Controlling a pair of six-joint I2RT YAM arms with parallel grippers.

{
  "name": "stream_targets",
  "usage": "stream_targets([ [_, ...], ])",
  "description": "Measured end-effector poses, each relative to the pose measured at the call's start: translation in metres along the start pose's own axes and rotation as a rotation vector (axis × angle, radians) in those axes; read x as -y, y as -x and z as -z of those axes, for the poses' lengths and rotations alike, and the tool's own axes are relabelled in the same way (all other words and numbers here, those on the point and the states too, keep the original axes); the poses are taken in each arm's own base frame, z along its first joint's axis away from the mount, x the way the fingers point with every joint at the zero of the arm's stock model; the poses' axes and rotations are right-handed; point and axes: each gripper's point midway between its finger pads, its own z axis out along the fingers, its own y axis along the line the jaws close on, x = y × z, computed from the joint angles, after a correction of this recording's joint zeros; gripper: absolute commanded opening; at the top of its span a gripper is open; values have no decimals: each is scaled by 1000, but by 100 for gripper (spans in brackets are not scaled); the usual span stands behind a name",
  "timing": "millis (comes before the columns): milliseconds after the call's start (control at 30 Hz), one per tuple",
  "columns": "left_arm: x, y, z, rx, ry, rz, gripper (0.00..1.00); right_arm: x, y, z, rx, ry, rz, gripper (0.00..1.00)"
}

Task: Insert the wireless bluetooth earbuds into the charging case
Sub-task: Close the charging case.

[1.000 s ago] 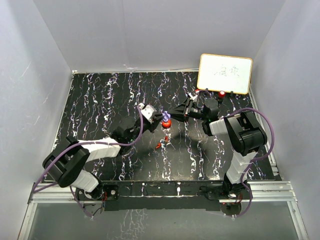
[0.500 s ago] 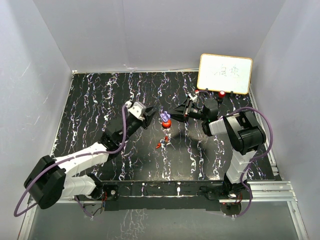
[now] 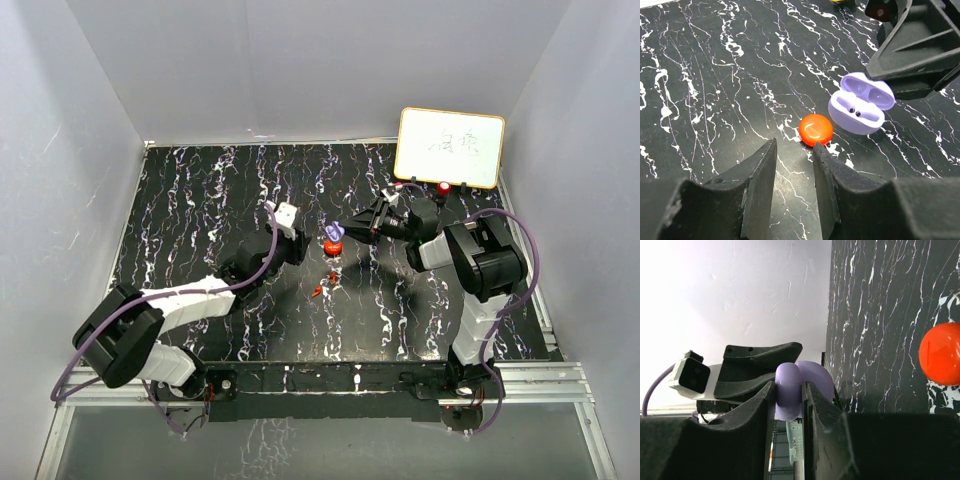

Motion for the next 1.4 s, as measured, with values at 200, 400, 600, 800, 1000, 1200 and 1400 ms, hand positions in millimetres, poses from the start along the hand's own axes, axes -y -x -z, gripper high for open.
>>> stream_targets([
  [200, 0, -16, -8, -20, 4, 20, 37, -6, 9, 1, 18, 21, 17, 0],
  [400, 0, -41, -19, -65, 3, 21, 45, -13, 12, 0, 27, 46, 28, 0],
  [600, 4, -56, -27, -78, -15, 33, 77, -19, 16, 1, 43, 65, 26, 0],
  [800, 7, -42, -24, 16, -32, 45, 83, -23, 22, 0, 79, 80, 19, 0],
  [1000, 16, -32, -22, 76, -52, 9, 85, -19, 29, 1, 132, 72, -6, 0],
  [1200, 34, -26, -31, 121, -63, -71, 85, -8, 32, 4, 187, 46, -41, 0],
  [1400, 44, -30, -45, 131, -46, -144, 86, -7, 33, 9, 233, 30, -59, 0],
])
